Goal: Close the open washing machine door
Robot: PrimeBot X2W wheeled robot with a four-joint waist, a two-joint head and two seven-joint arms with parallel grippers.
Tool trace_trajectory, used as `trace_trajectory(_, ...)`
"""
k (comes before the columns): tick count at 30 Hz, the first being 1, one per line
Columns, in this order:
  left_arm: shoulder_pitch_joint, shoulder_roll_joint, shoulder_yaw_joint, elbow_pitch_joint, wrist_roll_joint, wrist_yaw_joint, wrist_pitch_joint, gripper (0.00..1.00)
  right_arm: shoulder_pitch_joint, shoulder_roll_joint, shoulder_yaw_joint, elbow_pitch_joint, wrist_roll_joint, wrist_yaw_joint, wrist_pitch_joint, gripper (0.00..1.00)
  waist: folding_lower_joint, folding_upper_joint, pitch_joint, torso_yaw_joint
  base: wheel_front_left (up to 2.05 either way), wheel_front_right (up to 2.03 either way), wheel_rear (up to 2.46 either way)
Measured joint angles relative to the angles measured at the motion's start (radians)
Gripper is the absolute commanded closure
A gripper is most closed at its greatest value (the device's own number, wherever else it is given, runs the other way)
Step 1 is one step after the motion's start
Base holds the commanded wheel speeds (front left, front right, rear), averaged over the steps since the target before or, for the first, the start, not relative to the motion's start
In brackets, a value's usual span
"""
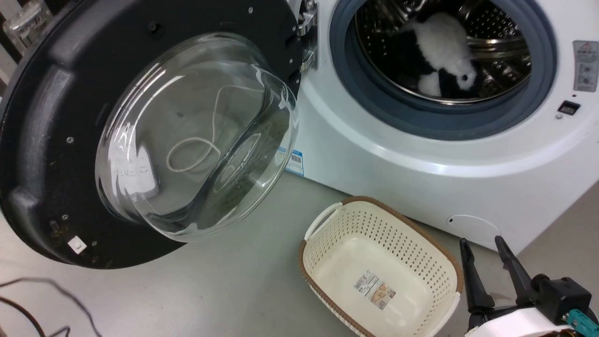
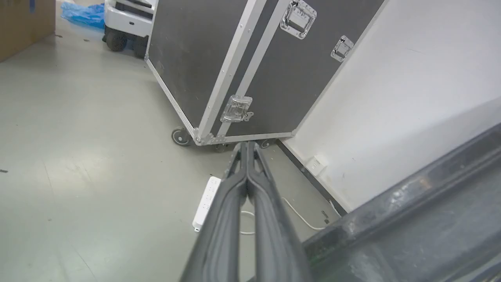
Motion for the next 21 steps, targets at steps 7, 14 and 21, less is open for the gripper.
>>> trace_trajectory(7,-0.040,0.033,-0.022,0.049,-0.212,-0.029,0.308,1.00,-0.013,0.000,0.003,0.001,-0.005,0.000,-0.016,0.00,-0.0001,0.0001,0.028,0.016,0.00,0.00,0.00)
trace_trajectory(14,-0.040,0.030,-0.030,-0.007,-0.377,-0.001,0.567,1.00,-0.018,0.000,0.000,0.003,0.002,0.000,-0.030,0.00,-0.0001,0.0000,0.040,0.049,0.00,0.00,0.00)
trace_trajectory(21,0.026,0.012,-0.106,-0.138,-0.442,0.027,0.794,1.00,-0.019,0.000,-0.042,0.017,0.039,0.000,-0.044,0.00,-0.0002,0.0000,0.021,0.092,0.00,0.00,0.00)
